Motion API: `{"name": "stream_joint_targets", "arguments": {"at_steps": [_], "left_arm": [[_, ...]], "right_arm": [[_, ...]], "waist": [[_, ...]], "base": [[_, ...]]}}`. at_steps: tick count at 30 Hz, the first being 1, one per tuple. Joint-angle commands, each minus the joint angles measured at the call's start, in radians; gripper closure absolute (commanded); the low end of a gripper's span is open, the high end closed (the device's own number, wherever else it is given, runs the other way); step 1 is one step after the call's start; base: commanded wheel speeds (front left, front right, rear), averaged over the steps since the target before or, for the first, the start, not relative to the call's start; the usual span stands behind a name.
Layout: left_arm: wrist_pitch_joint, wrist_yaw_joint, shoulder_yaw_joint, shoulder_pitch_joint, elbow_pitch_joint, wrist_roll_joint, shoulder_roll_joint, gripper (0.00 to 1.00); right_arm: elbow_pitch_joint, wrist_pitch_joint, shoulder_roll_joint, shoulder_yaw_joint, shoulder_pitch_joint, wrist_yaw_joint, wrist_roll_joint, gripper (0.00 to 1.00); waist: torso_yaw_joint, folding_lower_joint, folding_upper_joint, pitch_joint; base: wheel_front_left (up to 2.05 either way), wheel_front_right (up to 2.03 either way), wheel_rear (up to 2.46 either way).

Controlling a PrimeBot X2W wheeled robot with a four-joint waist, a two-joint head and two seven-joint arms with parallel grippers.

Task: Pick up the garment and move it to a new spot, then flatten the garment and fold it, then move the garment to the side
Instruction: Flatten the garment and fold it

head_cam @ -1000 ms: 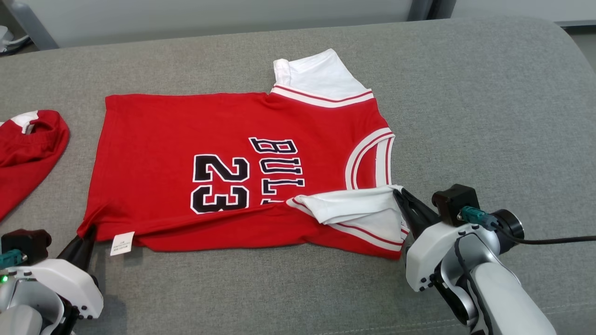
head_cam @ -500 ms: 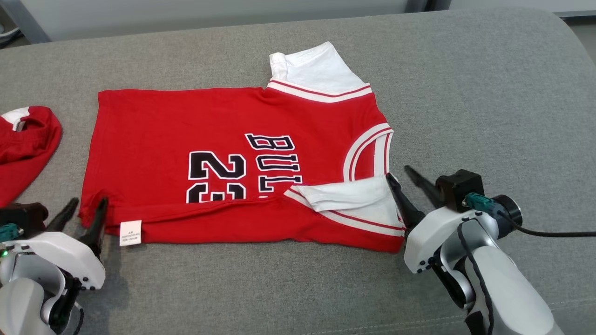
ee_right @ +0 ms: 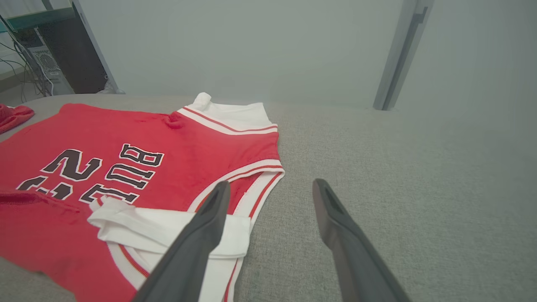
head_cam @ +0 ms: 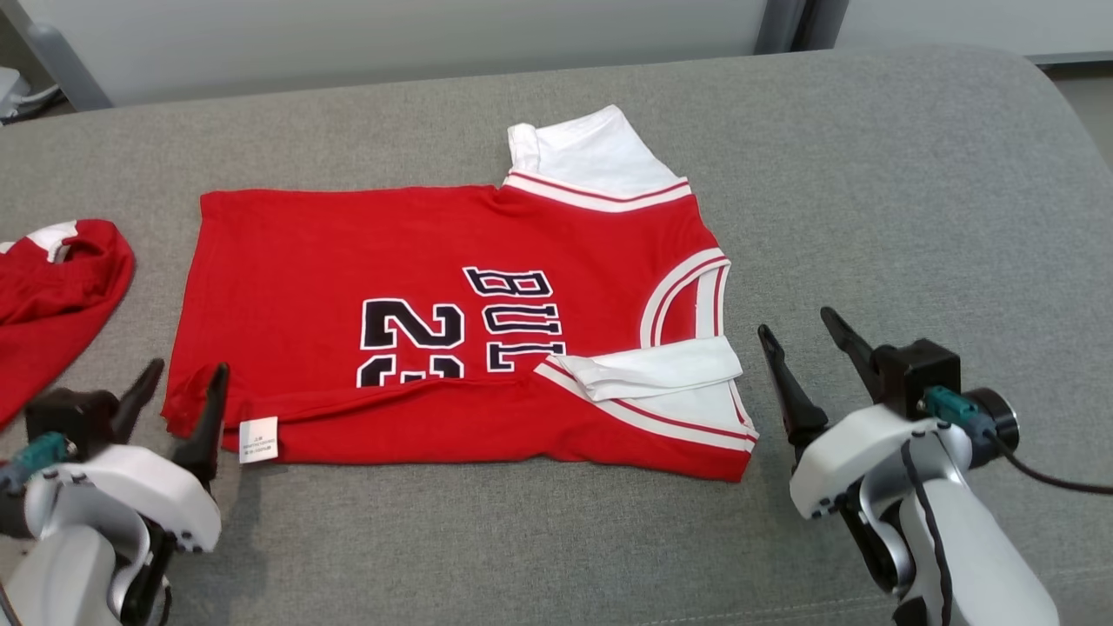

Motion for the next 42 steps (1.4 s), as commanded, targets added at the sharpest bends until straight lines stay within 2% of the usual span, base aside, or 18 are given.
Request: {"name": "stream_joint_targets", "arguments": {"at_steps": [1, 10, 23, 37, 42], "left_arm": [[-0.021, 0.000, 0.026, 0.007, -0.014, 0.008, 0.038, 0.00], [-0.050, 0.015, 0.014, 0.122, 0.016, 0.020, -0.023, 0.00], [-0.054, 0.039, 0.051, 0.195, 0.020, 0.052, -0.068, 0.00], [-0.054, 0.026, 0.108, 0.218, 0.007, 0.104, -0.087, 0.00], [-0.054, 0.008, 0.146, 0.202, 0.015, 0.089, -0.094, 0.00]], "right_arm": [[-0.024, -0.026, 0.008, 0.019, 0.022, 0.000, -0.002, 0.00], [-0.033, -0.051, 0.008, 0.028, 0.114, 0.000, -0.003, 0.00], [-0.005, -0.048, 0.008, 0.055, 0.199, 0.000, 0.039, 0.00], [0.038, -0.065, 0.008, 0.082, 0.200, 0.000, 0.076, 0.00], [0.053, -0.075, 0.008, 0.104, 0.203, 0.000, 0.099, 0.00]], "waist": [[-0.001, 0.0000, -0.0001, -0.015], [-0.005, 0.0000, -0.0001, -0.081], [-0.011, 0.0000, -0.0001, -0.127], [-0.006, 0.0000, -0.0001, -0.121], [-0.006, 0.0000, -0.0001, -0.092]], "base": [[0.00, 0.00, 0.00], [0.00, 0.00, 0.00], [0.00, 0.00, 0.00], [0.00, 0.00, 0.00], [0.00, 0.00, 0.00]]}}
